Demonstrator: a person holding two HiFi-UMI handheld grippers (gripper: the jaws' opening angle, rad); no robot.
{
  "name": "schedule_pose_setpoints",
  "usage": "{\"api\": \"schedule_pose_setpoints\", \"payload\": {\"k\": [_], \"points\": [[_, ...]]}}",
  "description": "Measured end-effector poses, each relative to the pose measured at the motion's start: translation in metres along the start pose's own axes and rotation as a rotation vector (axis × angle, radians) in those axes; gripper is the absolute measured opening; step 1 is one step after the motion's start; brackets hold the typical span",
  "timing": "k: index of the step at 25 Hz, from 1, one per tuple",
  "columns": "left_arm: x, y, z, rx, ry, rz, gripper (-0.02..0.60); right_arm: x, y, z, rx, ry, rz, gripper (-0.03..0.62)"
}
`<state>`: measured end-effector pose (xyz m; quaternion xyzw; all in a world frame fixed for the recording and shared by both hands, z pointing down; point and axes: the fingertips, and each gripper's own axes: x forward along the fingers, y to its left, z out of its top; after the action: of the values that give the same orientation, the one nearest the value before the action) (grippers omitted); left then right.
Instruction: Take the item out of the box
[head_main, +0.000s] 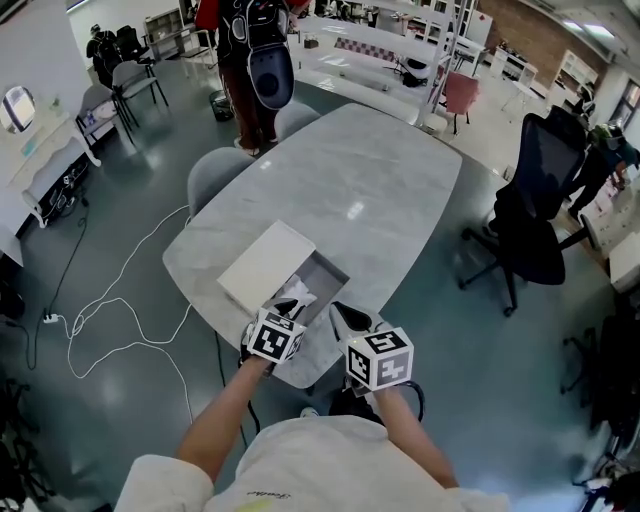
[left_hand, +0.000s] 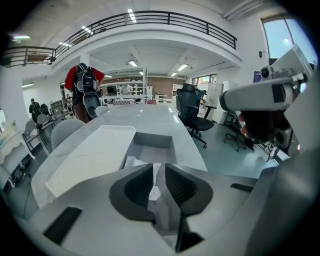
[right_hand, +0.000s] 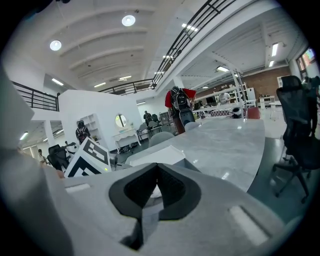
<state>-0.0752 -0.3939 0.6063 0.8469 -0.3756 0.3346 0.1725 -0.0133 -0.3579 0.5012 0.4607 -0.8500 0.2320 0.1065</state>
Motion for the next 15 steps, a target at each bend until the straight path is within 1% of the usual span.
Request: {"api": "schedule_pose_setpoints", "payload": {"k": [2, 8, 15], "points": [[0.008, 0.003, -0.001, -0.003, 0.020, 0.005, 0.062, 0.005, -0.007, 0.002, 0.003, 0.002, 0.008, 0.005], [0.027, 0.013, -0.001, 0.001, 0.062, 0.028, 0.075, 0.020, -0.025, 0.007, 0.006, 0.025, 0.035, 0.005], [0.047, 0.020, -0.010, 0.013, 0.147, 0.047, 0.109, 0.033, -0.042, 0.011, 0.006, 0.049, 0.061, 0.005]]}}
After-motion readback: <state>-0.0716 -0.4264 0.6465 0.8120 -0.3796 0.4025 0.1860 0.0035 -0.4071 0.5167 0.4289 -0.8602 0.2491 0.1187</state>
